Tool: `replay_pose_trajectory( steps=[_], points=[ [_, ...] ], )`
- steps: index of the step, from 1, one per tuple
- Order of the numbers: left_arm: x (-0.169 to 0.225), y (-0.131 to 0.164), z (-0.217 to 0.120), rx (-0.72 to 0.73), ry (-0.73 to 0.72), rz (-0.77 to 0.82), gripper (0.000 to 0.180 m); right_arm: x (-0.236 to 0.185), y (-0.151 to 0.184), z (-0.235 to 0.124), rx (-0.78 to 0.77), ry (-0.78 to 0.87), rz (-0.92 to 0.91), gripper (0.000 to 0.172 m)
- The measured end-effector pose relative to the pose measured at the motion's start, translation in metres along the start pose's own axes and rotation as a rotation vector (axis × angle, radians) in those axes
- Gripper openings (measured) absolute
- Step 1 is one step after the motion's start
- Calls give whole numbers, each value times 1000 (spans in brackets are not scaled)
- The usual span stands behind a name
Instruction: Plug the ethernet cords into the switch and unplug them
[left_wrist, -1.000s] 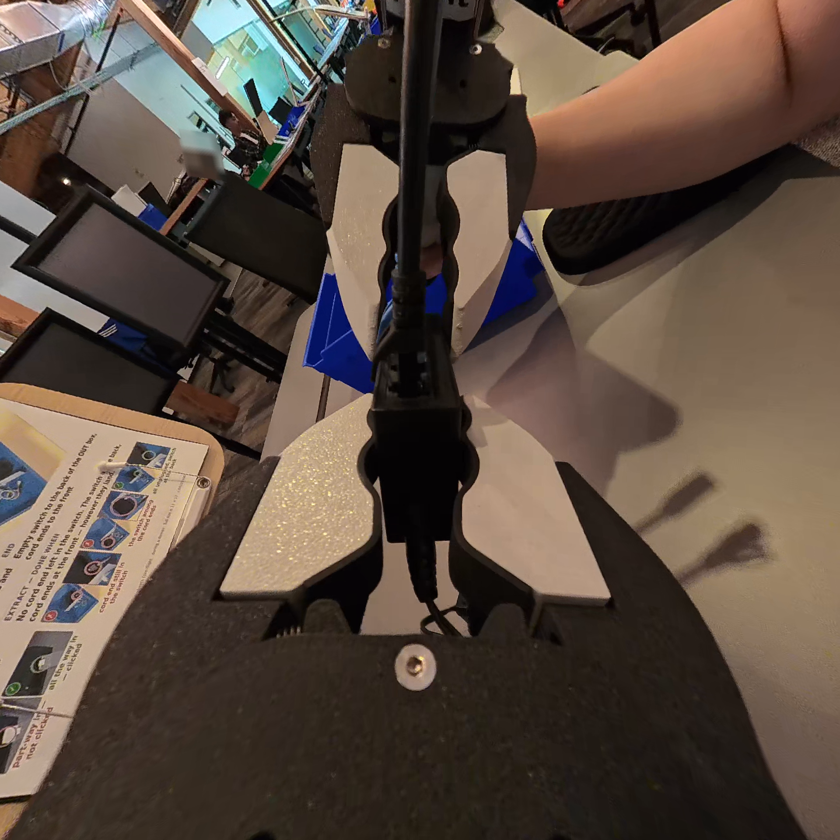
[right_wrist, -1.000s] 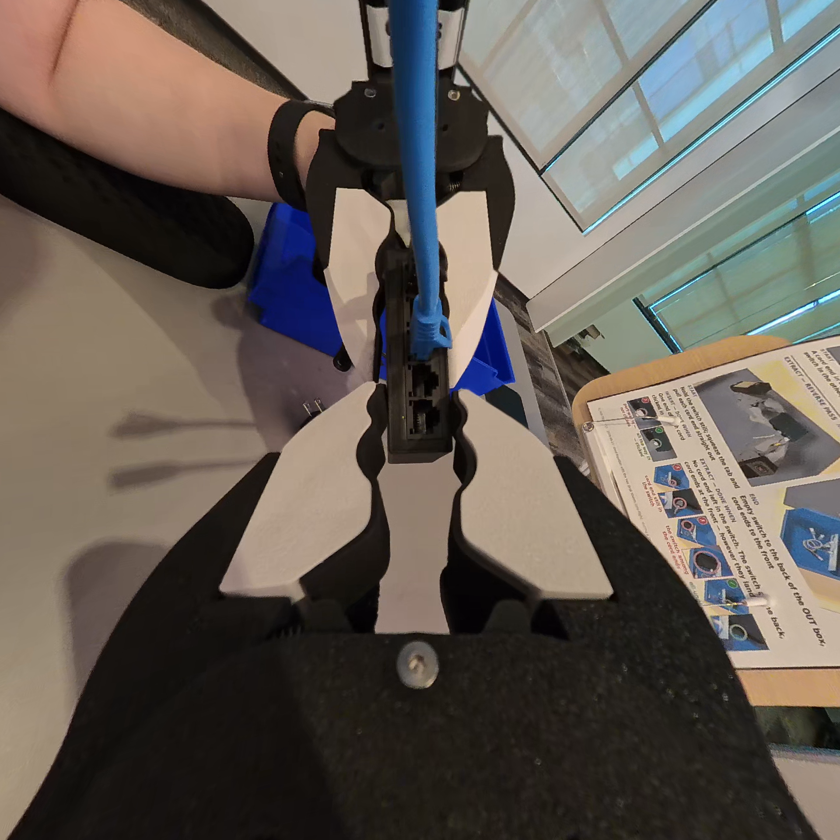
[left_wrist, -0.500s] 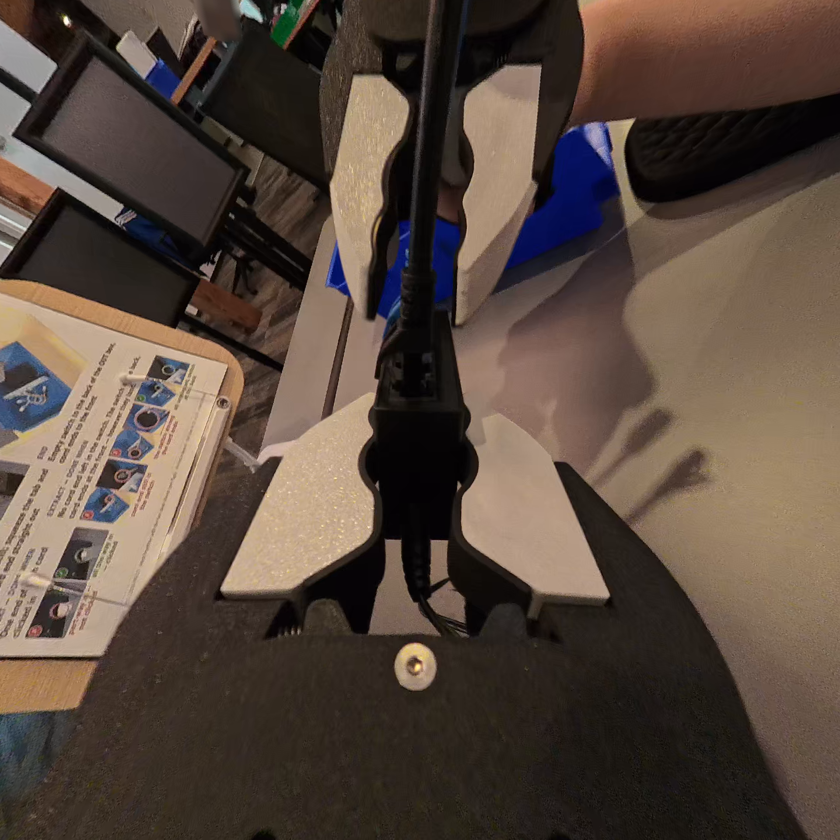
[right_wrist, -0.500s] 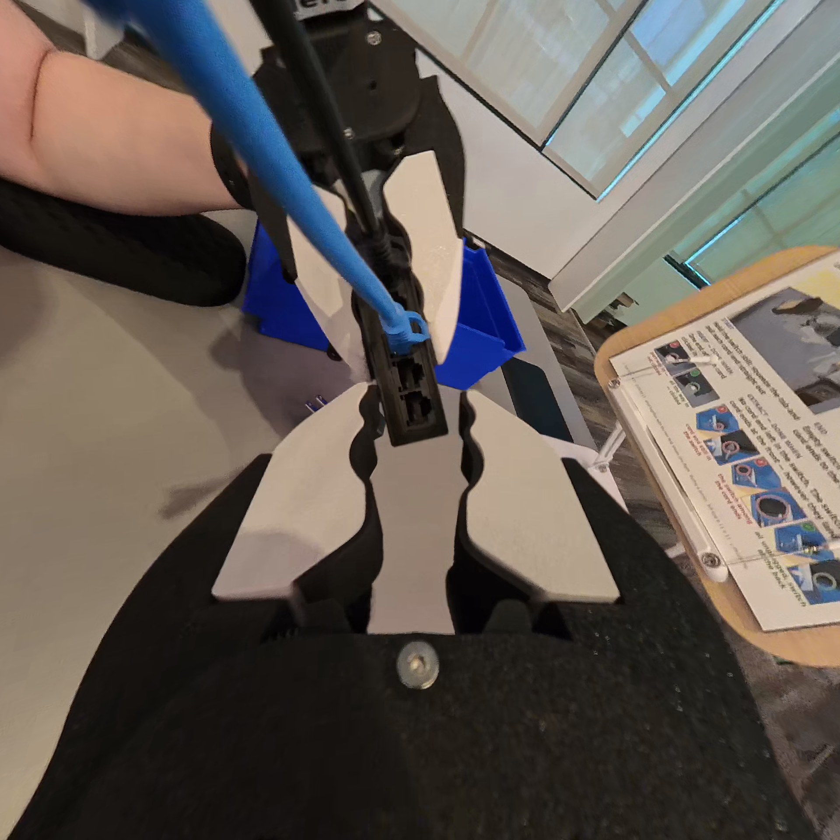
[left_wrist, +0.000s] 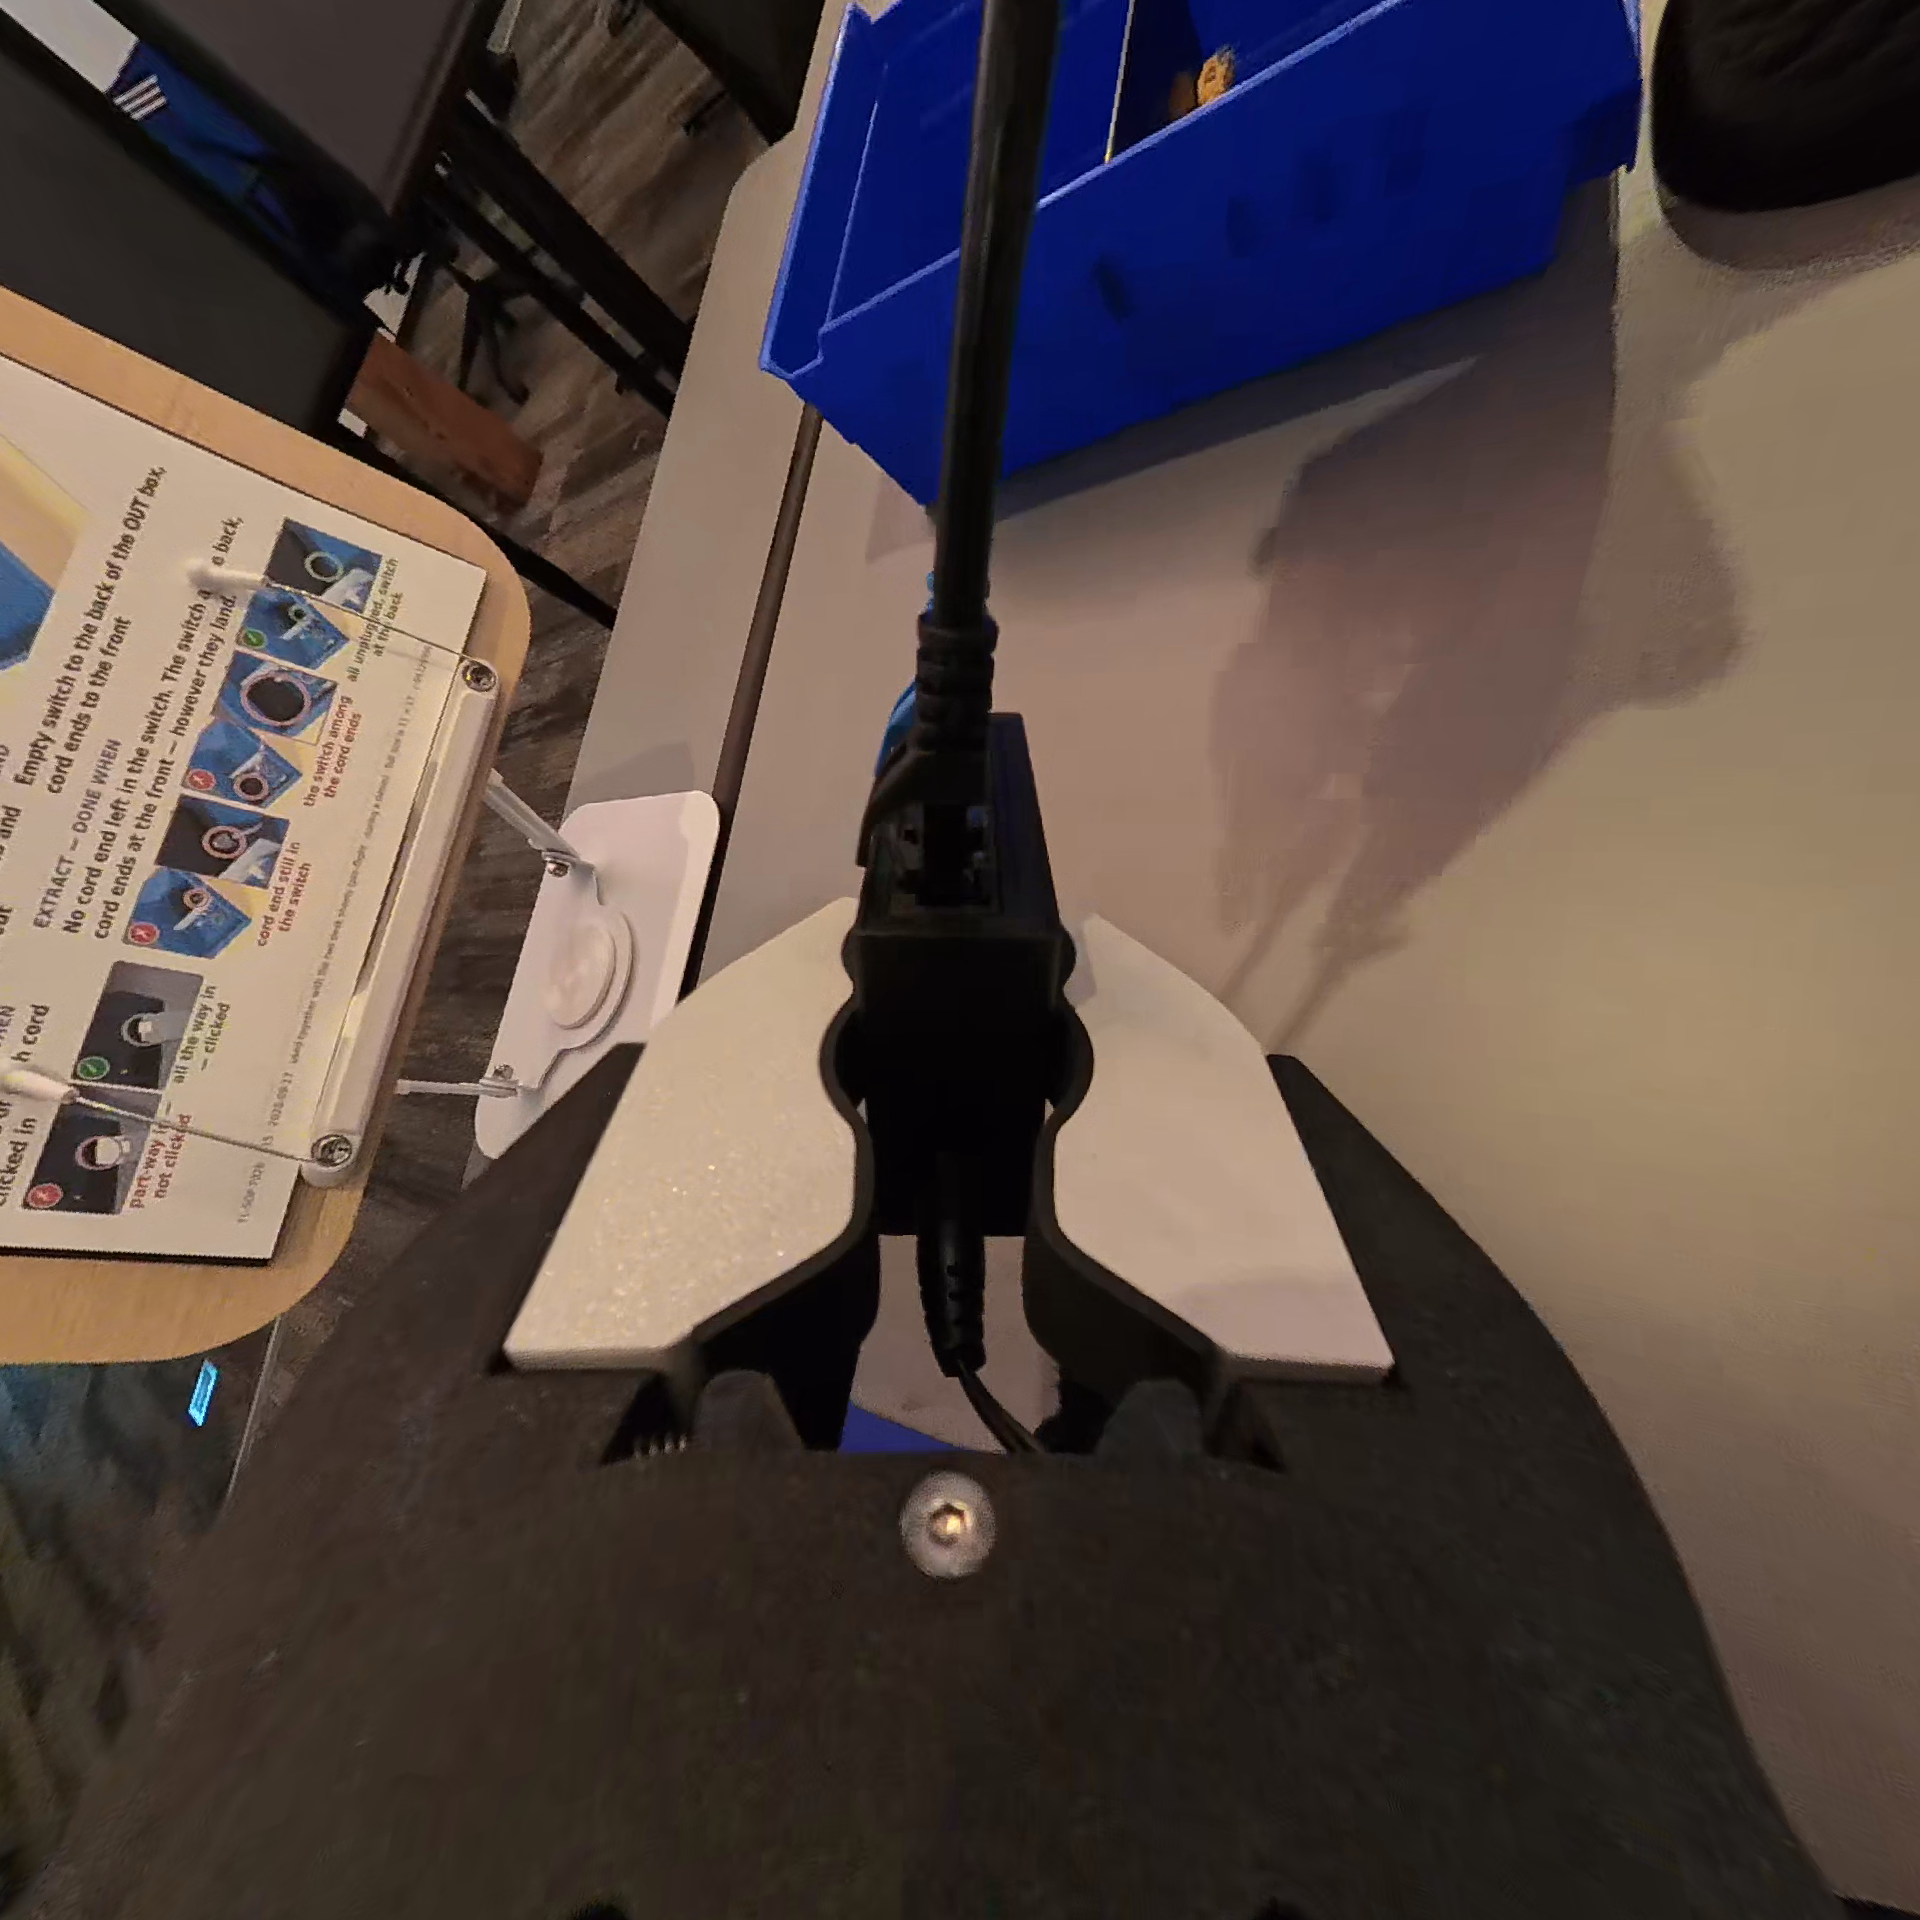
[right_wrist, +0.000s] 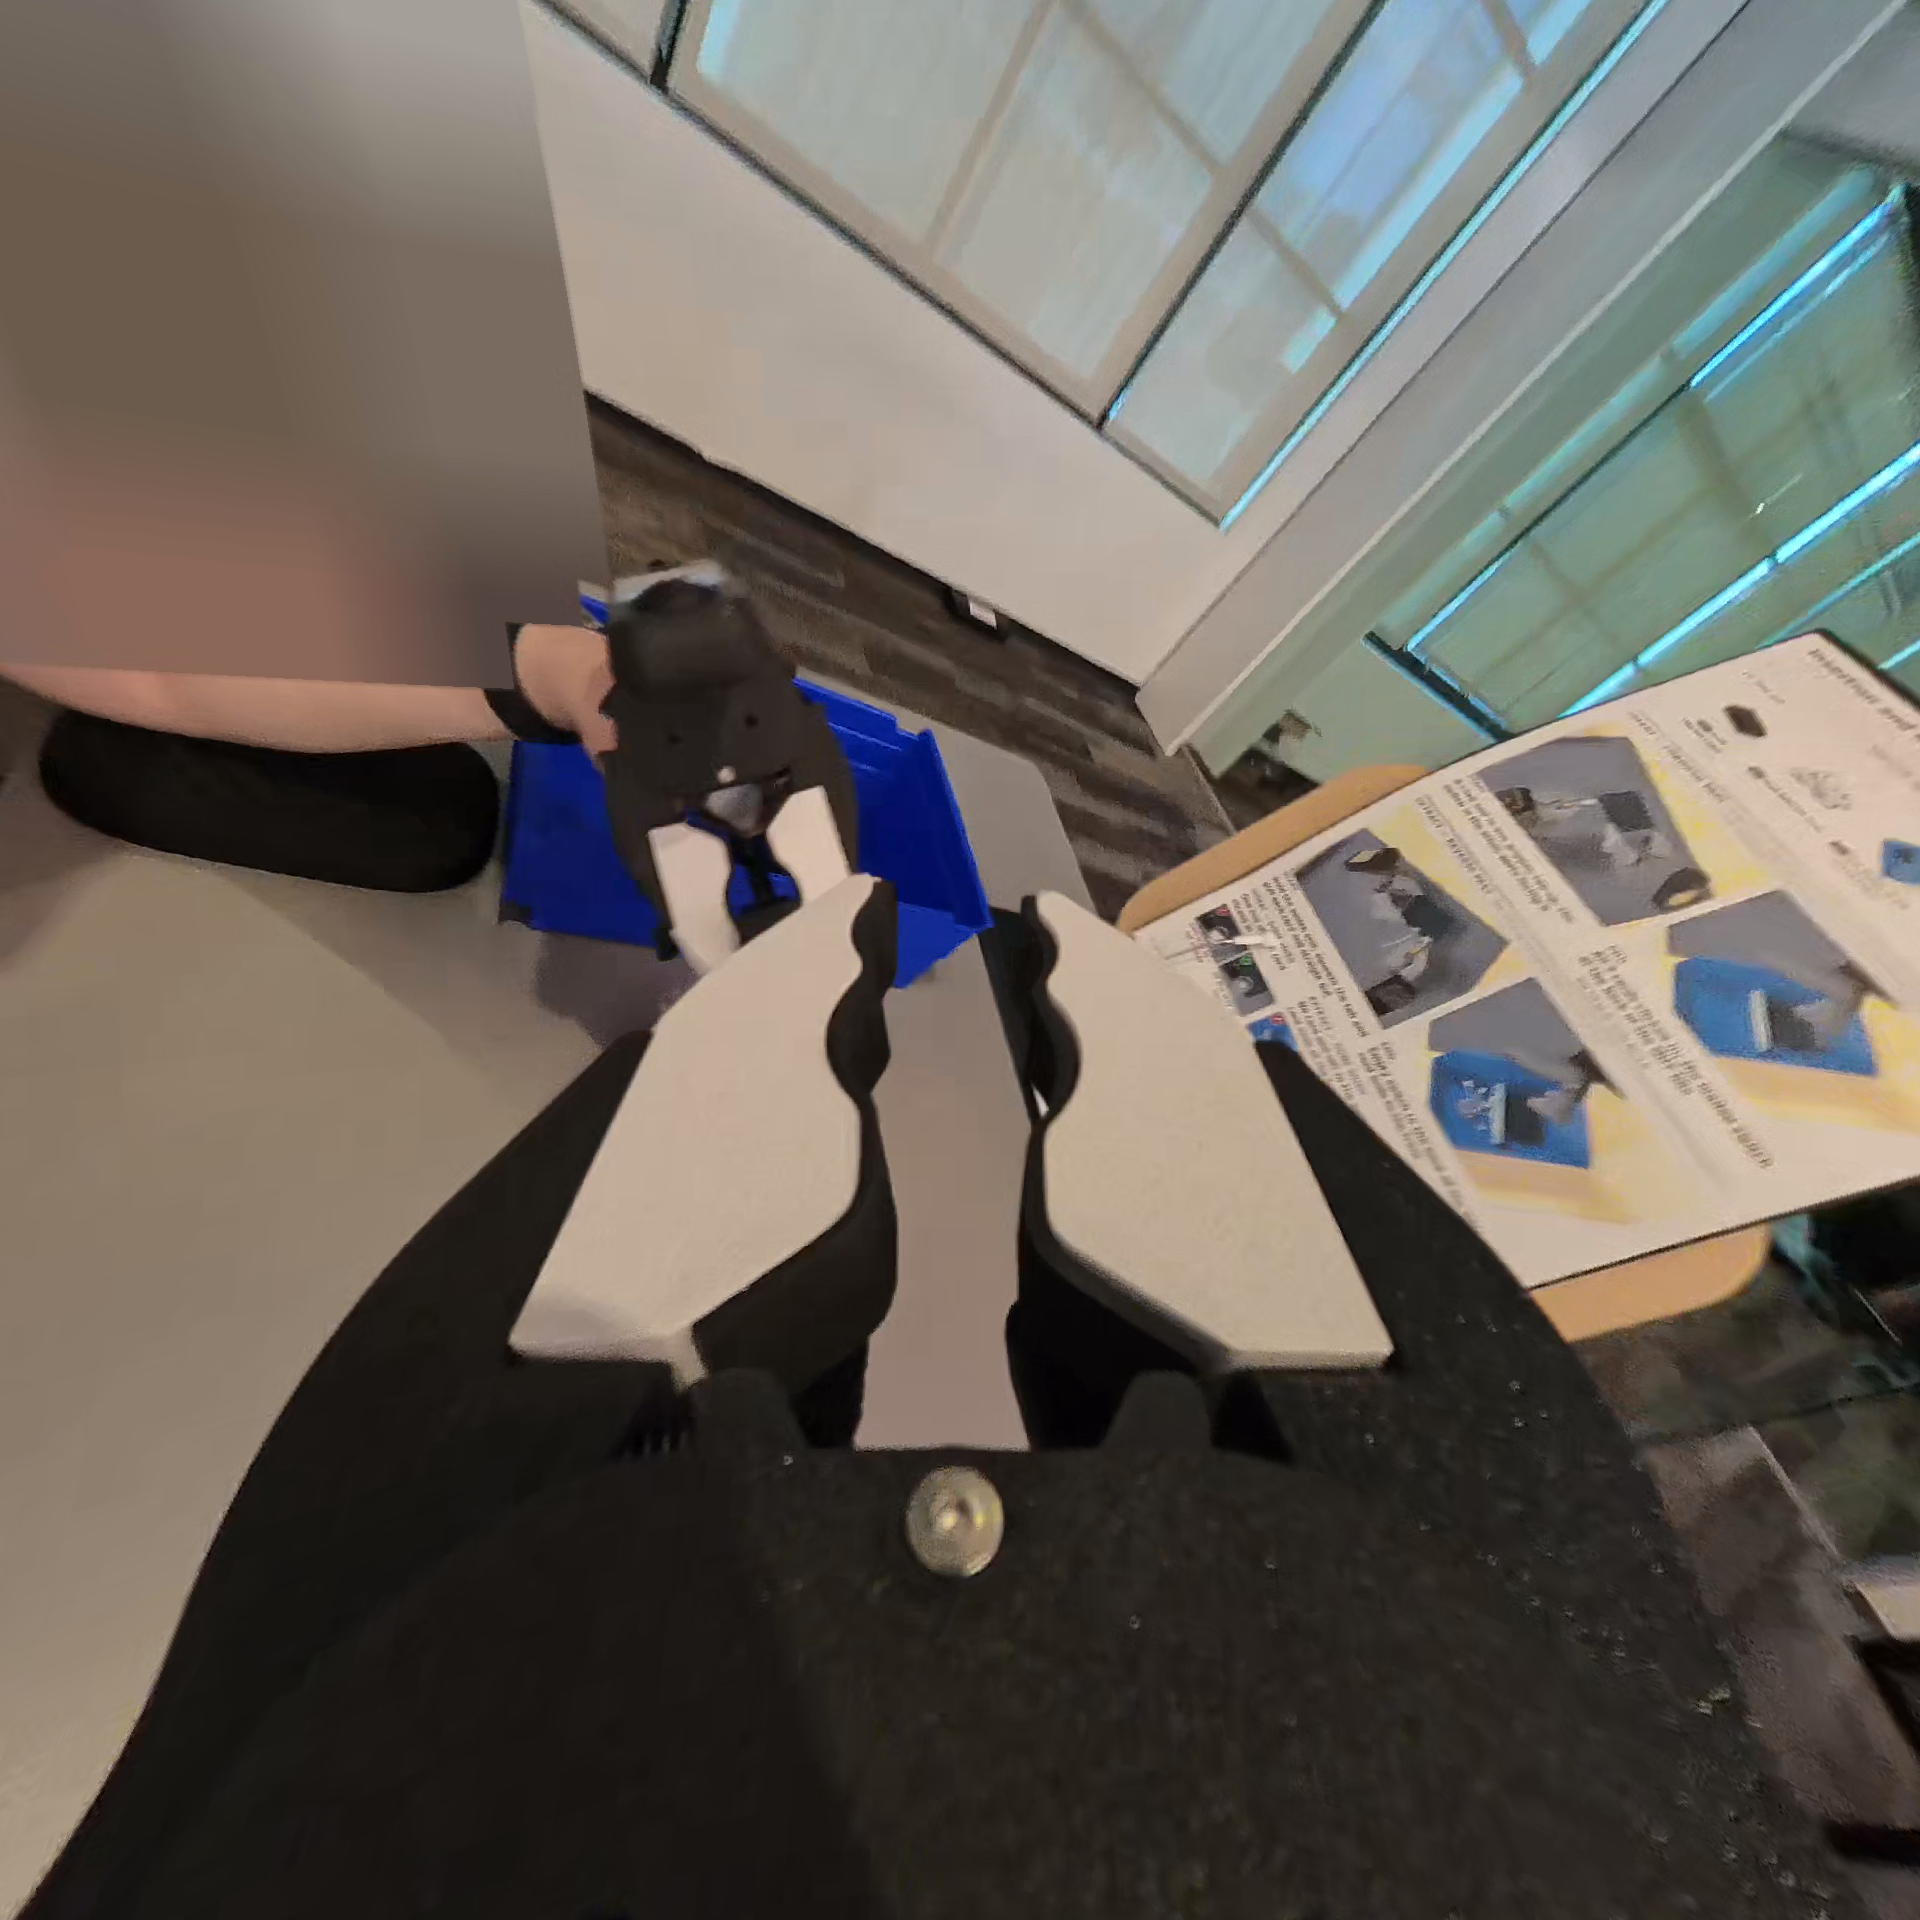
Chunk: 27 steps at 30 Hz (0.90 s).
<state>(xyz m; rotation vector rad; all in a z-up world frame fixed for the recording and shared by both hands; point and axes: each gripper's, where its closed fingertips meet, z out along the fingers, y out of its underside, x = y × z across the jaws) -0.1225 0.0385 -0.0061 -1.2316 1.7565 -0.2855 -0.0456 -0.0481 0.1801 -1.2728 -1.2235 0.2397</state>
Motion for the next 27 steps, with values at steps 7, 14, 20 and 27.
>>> replay_pose_trajectory(
  steps=[7, 14, 20, 27],
  points=[
    [5, 2, 3, -13, 22, 13, 28, -19, -7, 85, -284, -248, -25, 23],
    [15, -9, 1, 23, 54, 44, 28, -43, 40, 107, -378, -311, 40, 22],
    [16, -5, 5, -11, 43, 60, 29, -59, 45, 111, -433, -374, 86, 27],
    [21, -11, 5, 26, 69, 61, 29, -68, 50, 115, -437, -406, 139, 27]
  ],
)
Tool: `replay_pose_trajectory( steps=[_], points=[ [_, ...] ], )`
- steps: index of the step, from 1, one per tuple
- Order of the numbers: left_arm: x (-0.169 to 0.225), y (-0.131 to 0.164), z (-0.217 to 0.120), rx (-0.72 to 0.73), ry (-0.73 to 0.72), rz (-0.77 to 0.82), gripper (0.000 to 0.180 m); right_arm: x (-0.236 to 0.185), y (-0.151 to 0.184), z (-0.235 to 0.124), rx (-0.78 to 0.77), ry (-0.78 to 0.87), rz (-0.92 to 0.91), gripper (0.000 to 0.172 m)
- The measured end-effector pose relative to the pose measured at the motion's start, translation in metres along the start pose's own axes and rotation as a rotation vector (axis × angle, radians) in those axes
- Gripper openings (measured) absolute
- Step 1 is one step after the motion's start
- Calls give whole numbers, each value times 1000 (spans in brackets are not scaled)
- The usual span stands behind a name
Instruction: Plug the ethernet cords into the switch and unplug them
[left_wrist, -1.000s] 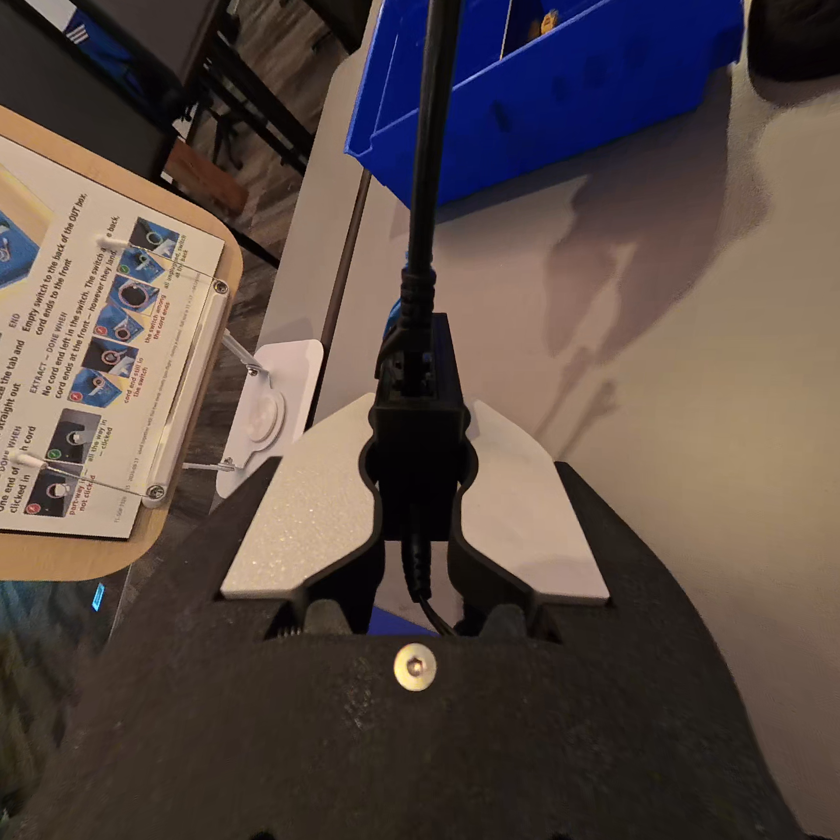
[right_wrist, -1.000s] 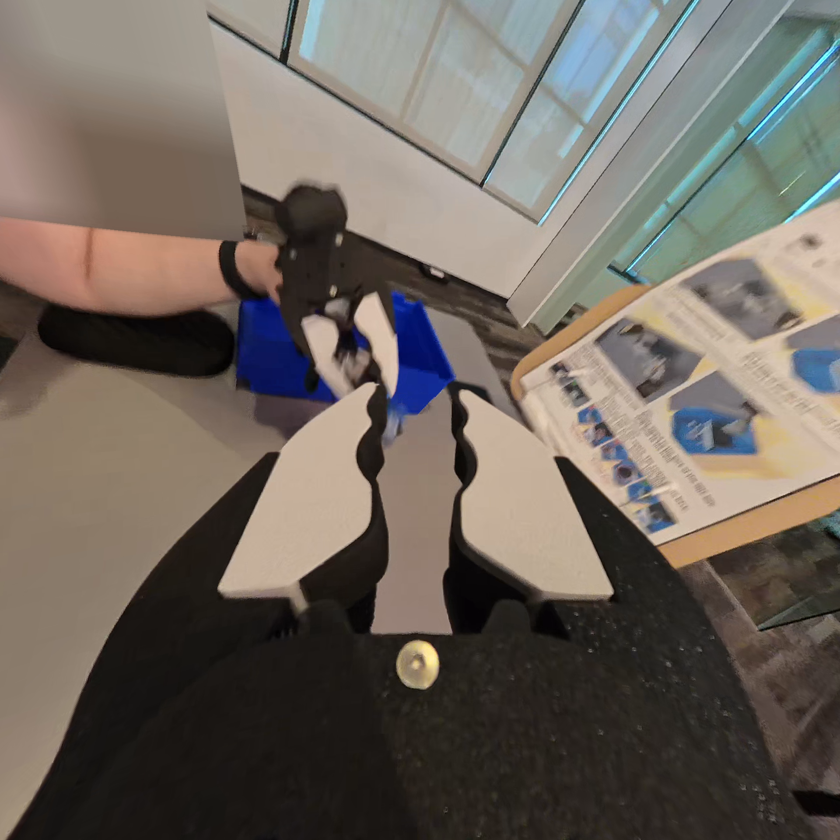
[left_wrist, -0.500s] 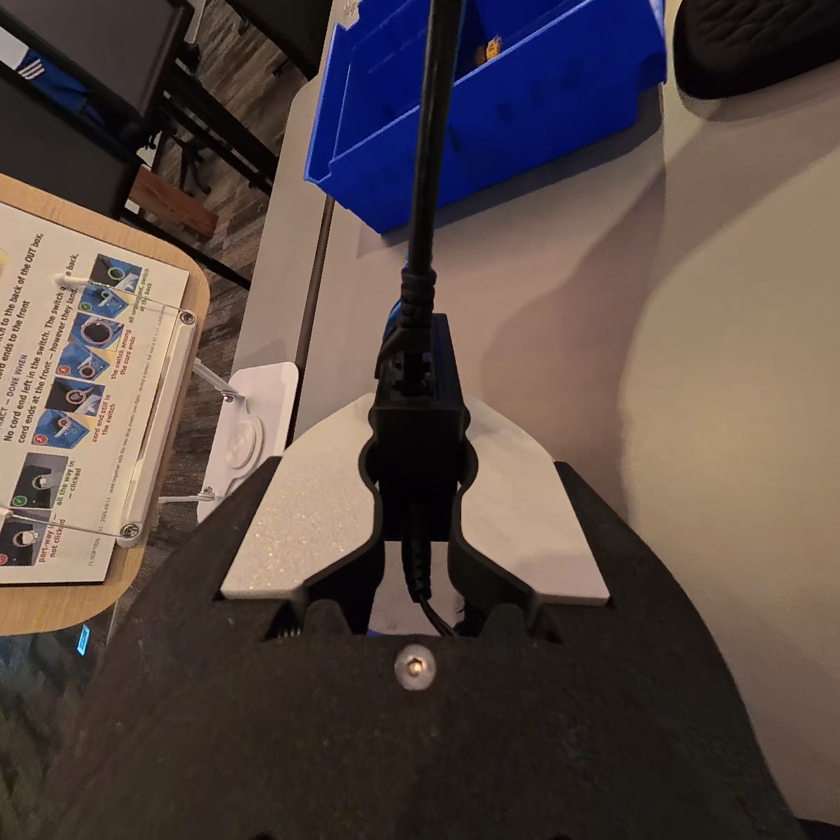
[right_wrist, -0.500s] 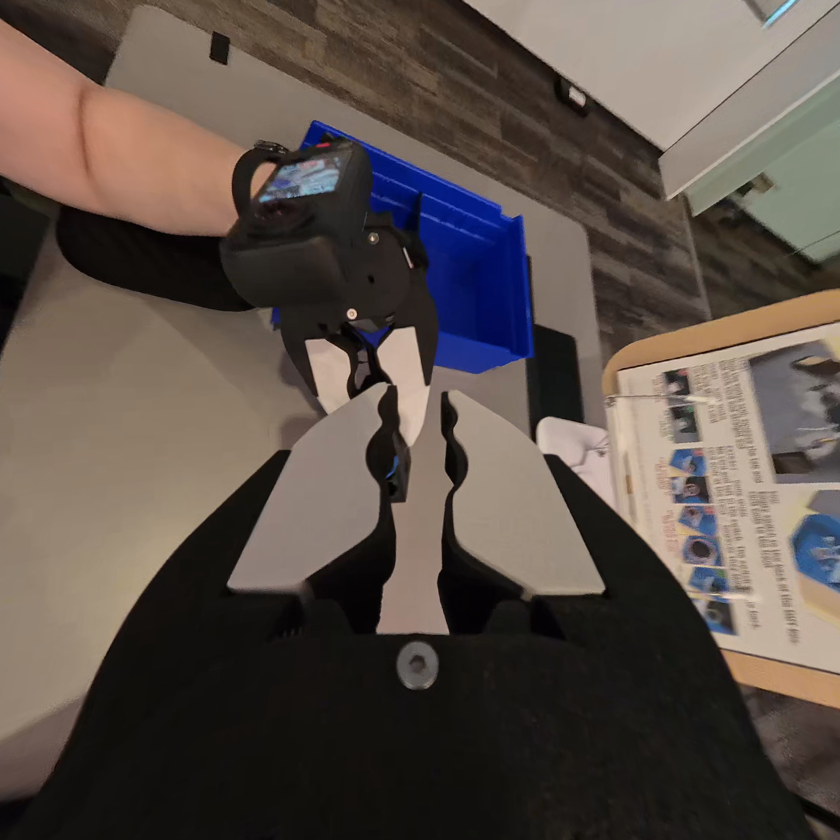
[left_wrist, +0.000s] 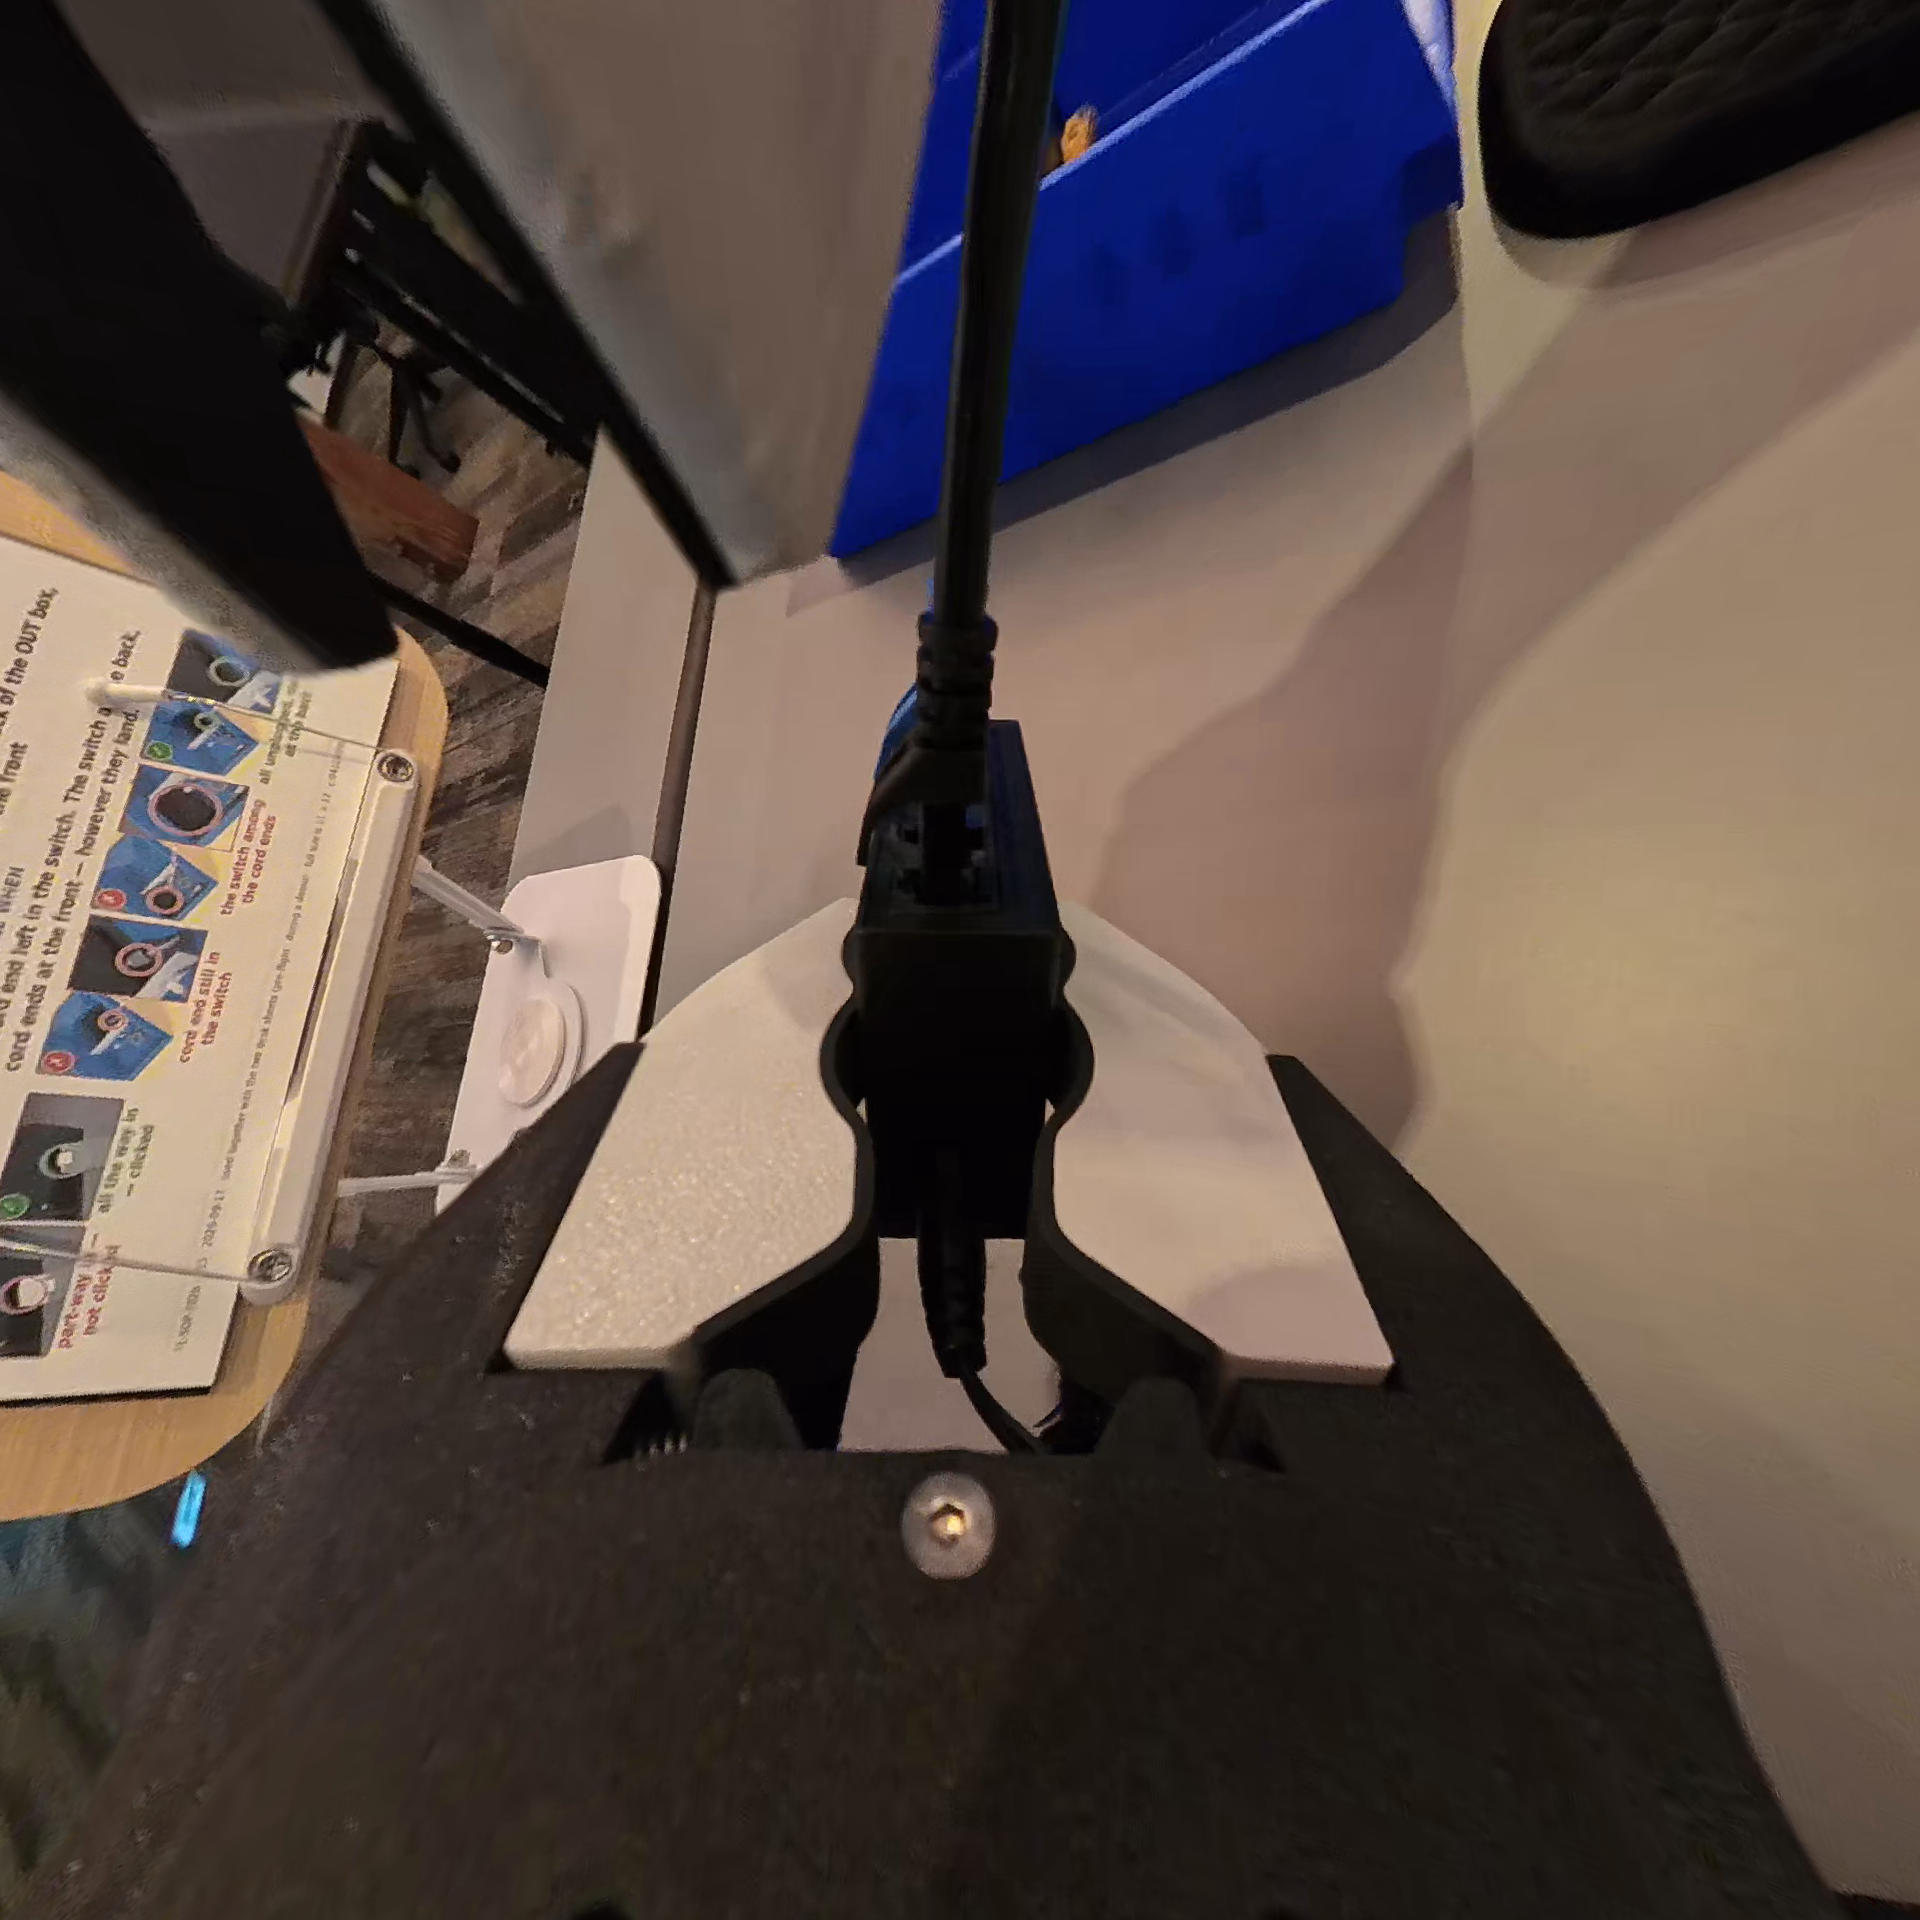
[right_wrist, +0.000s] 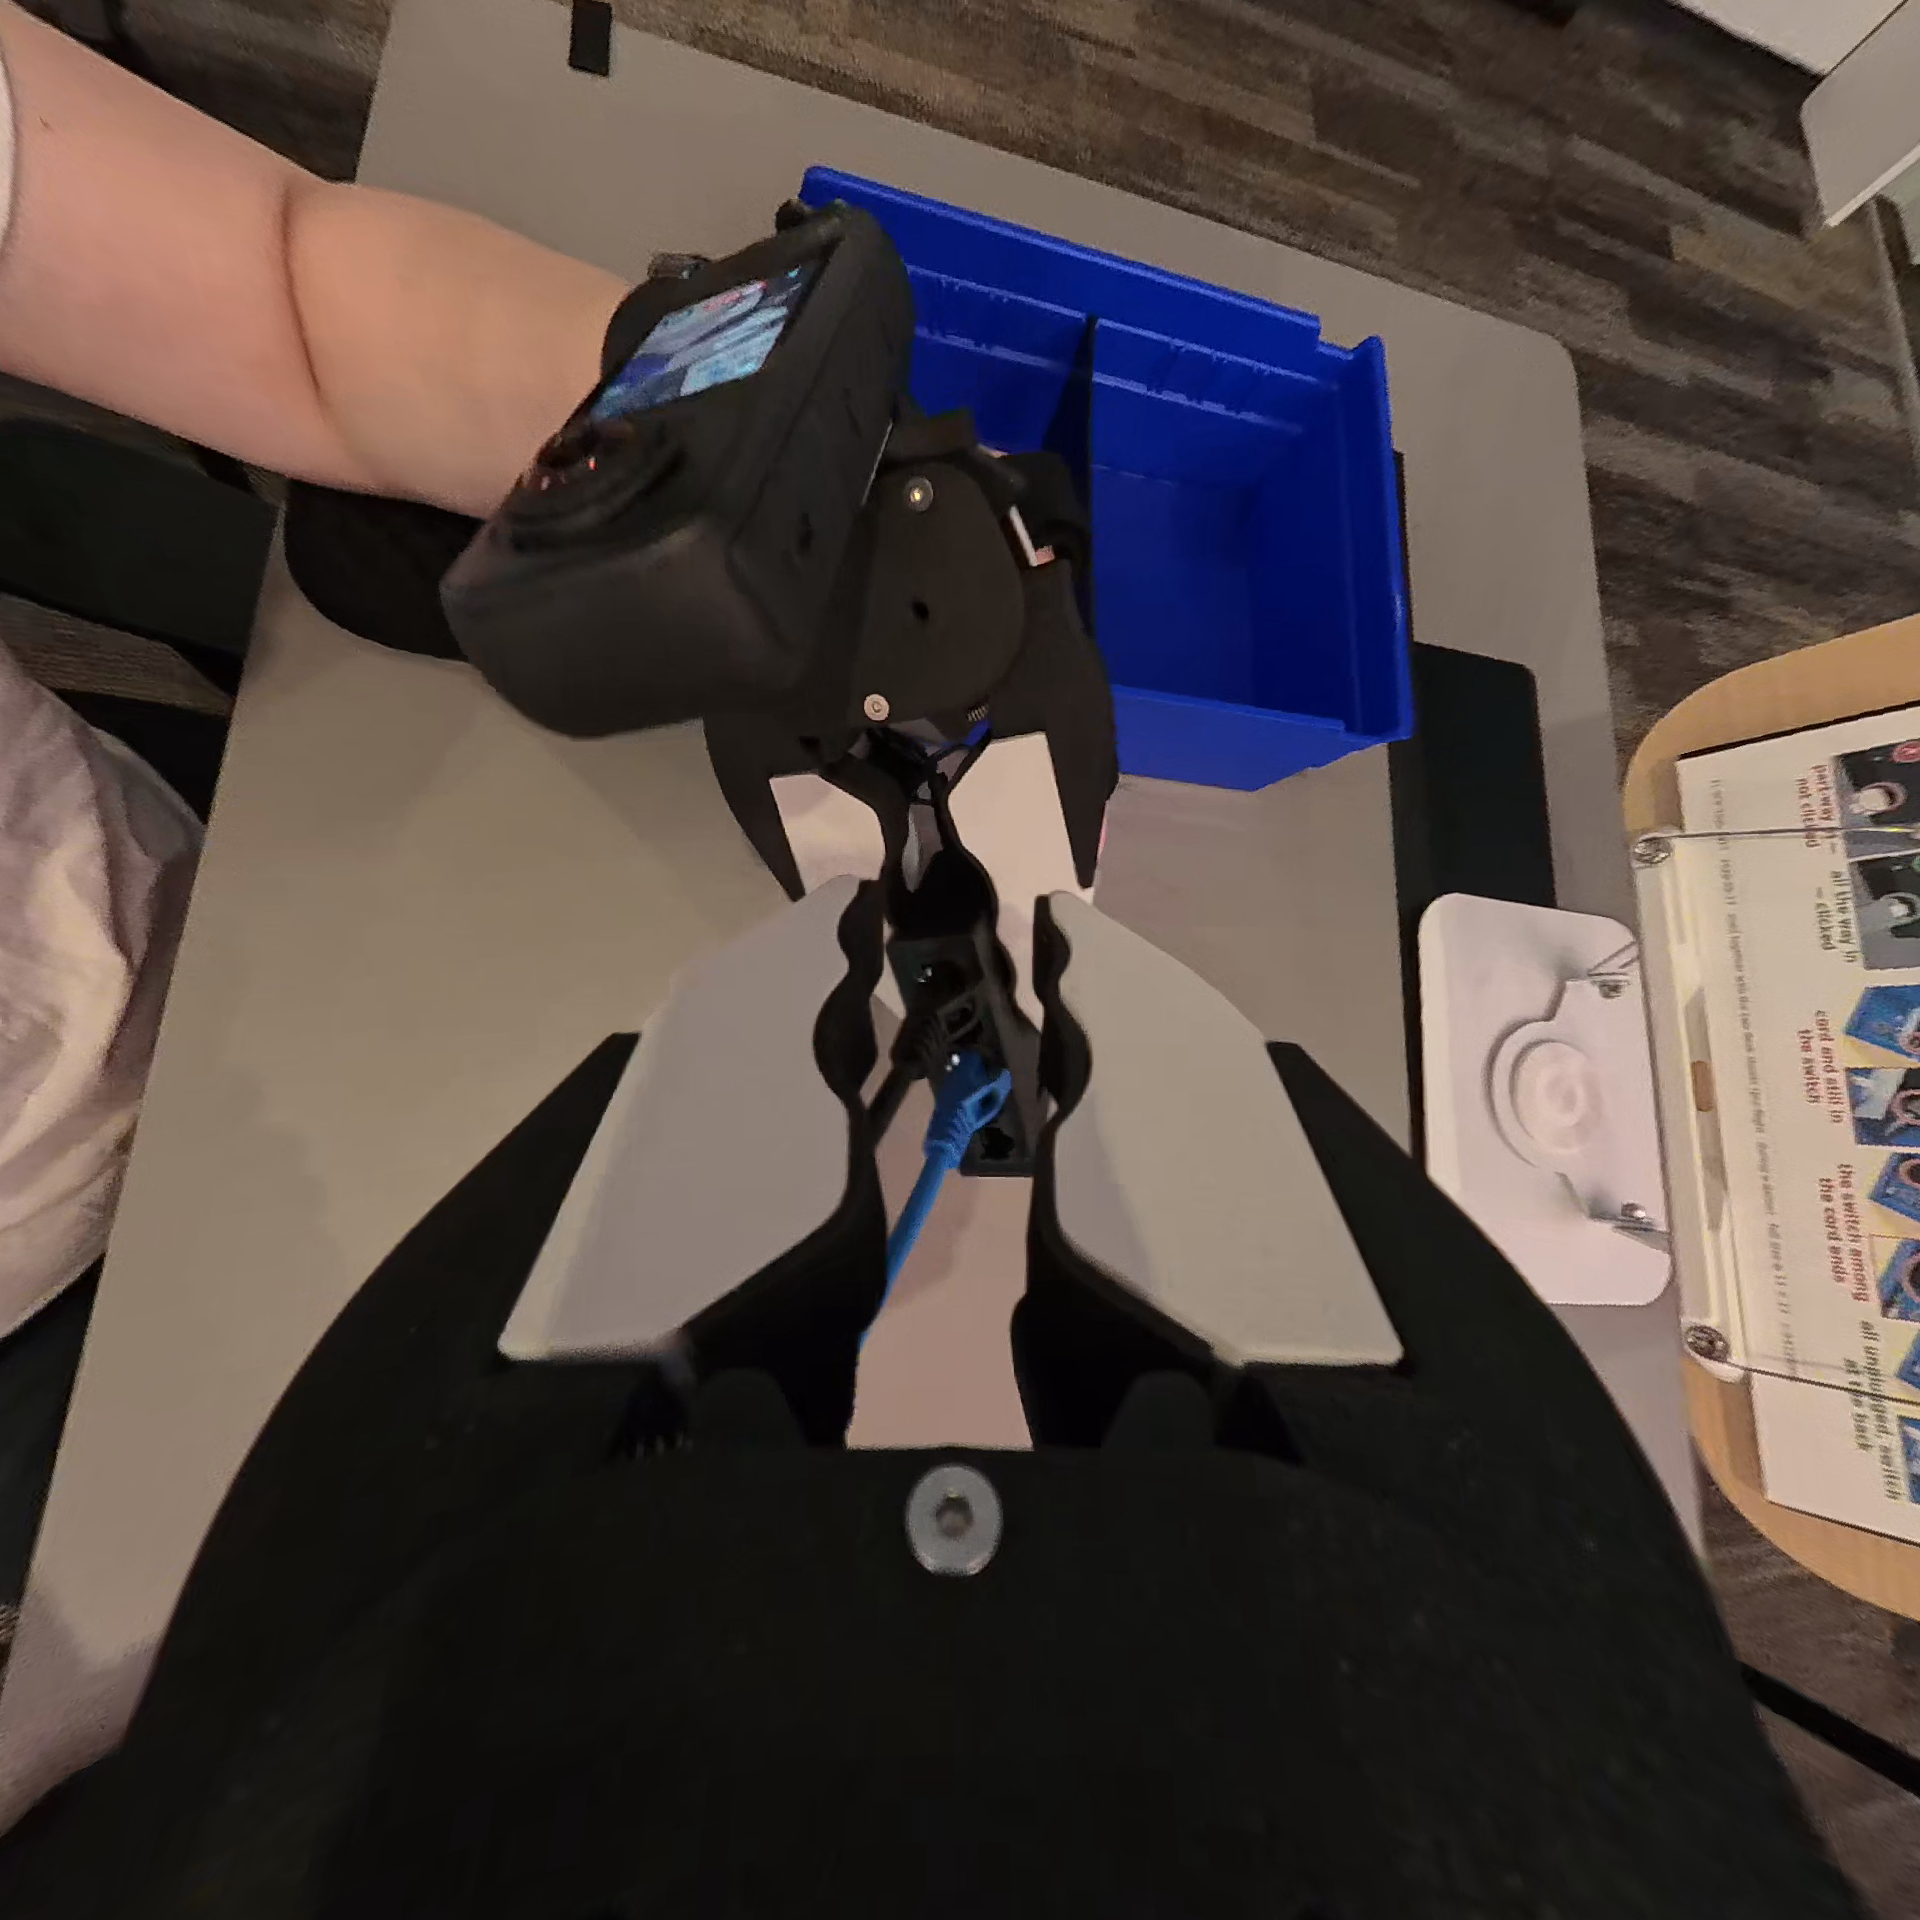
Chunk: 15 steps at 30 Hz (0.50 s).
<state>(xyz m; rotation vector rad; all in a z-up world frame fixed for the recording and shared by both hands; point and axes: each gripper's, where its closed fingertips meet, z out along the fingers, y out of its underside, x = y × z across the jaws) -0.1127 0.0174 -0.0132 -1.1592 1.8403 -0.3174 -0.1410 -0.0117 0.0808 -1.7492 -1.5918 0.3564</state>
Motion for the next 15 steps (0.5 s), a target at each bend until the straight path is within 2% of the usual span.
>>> replay_pose_trajectory(
  steps=[3, 9, 15],
  points=[
    [5, -10, -3, 67, 37, -15, 28, 2, 4, -4, 14, 37, -54, 26],
    [6, -21, -10, 141, 58, -34, 28, 3, 12, -13, 54, 16, -5, 25],
    [7, -25, -12, 160, 63, -27, 28, -13, 7, -13, 45, -44, -72, 23]
  ],
)
